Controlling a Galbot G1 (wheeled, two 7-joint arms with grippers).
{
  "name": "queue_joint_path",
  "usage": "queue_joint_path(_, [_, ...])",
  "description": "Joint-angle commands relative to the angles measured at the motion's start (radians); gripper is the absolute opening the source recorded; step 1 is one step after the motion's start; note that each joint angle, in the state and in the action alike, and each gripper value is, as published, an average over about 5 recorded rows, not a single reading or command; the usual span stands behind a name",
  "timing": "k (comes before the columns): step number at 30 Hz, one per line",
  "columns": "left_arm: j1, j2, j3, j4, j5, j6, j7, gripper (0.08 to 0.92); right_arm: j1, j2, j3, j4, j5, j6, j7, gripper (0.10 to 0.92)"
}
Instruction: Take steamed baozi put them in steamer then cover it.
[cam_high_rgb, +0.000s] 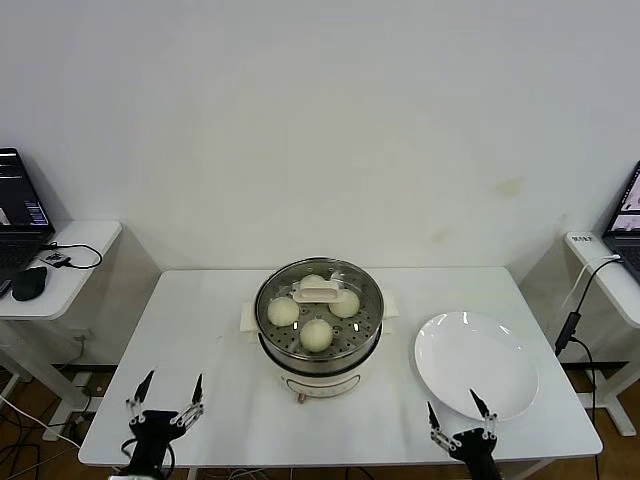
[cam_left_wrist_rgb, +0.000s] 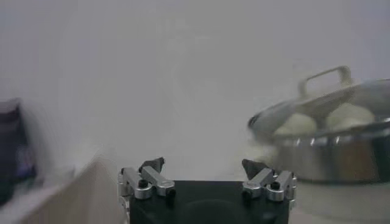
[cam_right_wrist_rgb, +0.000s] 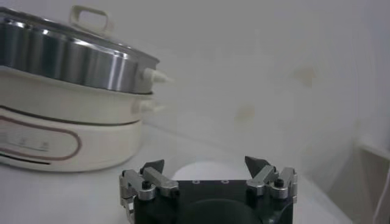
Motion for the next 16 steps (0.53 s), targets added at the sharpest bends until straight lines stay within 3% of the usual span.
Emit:
queue_joint_path(1, [0.084,0.000,-0.057,0.051,-0.155,-0.093,0.005,0.823,-0.043,-0.011,-0.021,0.051,0.030,-0.068,-0.009,0.823])
queue_joint_path(16, [0.069,-0.018,-0.026,0.053,-0.109,-0.090,0.014,0.823,-0.039,-0.011,-0.054,0.089,0.071,-0.183,0.036,0.823])
